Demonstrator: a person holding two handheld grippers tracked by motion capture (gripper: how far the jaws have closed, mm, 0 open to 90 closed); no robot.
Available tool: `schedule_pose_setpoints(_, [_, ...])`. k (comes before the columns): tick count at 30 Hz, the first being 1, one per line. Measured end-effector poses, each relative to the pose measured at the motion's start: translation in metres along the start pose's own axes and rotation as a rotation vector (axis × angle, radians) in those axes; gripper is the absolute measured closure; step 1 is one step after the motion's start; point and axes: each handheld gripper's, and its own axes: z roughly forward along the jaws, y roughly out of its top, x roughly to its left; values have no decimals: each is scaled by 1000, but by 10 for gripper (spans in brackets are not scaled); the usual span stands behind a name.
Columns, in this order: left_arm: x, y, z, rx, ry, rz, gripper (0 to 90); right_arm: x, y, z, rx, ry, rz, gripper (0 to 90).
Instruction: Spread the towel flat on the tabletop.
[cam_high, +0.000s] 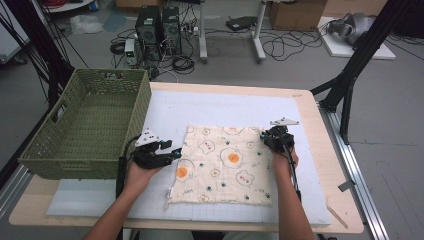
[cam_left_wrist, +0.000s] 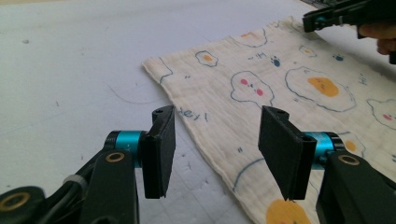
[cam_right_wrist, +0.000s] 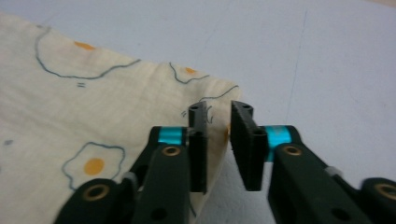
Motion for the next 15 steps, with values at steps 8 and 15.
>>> schedule_pose_setpoints(8, [6,7,20,4,18,-28,462,-3,-7,-28,-57,107,7,558])
schedule_pose_setpoints(15, [13,21,40,-13,37,-36,458,-3,-26,-60,-93,169,-51,474])
